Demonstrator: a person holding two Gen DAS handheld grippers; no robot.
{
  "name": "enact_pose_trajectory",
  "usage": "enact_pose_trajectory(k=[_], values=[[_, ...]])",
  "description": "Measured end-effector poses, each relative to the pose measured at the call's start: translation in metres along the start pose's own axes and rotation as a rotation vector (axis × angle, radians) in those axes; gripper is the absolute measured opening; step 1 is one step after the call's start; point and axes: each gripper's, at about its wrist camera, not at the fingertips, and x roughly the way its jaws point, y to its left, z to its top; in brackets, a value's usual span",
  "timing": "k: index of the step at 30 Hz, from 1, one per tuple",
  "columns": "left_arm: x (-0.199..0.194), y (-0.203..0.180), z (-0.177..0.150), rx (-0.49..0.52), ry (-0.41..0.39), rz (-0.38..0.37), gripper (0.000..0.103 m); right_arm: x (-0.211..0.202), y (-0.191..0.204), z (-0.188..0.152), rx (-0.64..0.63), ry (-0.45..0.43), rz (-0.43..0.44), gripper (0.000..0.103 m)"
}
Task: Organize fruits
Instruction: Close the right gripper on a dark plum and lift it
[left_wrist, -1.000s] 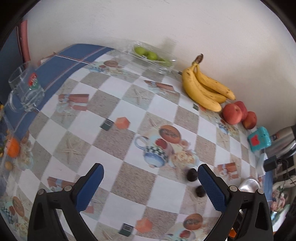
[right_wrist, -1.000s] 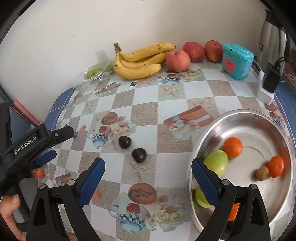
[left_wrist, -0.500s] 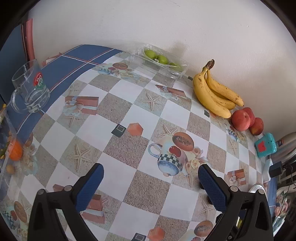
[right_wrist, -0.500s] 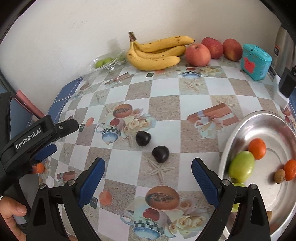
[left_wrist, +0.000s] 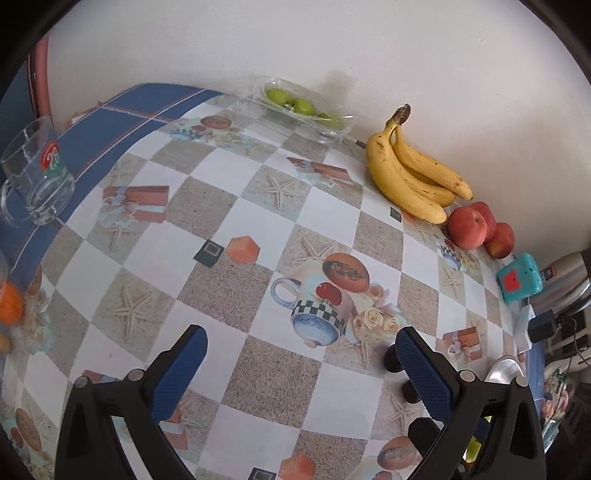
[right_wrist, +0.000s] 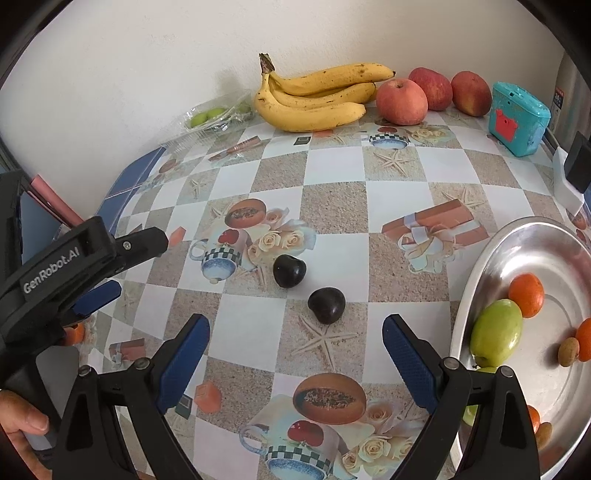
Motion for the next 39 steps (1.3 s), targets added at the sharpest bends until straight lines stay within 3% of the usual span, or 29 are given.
enact_pose_trajectory(k=[15, 20, 27, 39], values=[[0.008, -0.025, 0.003, 0.048, 0.023, -0.045, 0.102, -0.009, -0.024, 0.02, 0.086, -0.103, 0.01, 0.095], [0.01, -0.034, 0.0, 0.051, 0.022, -0.038, 0.101, 0.0, -0.024, 0.017, 0.06, -0.08, -0.007, 0.093], [0.021, -0.034, -0.006, 0.045, 0.065, -0.028, 0.096, 0.012, -0.018, 0.011, 0.01, -0.048, -0.015, 0.077], [0.04, -0.031, -0.016, 0.01, 0.119, -0.006, 0.096, 0.03, -0.023, 0.003, -0.001, 0.006, -0.049, 0.064]])
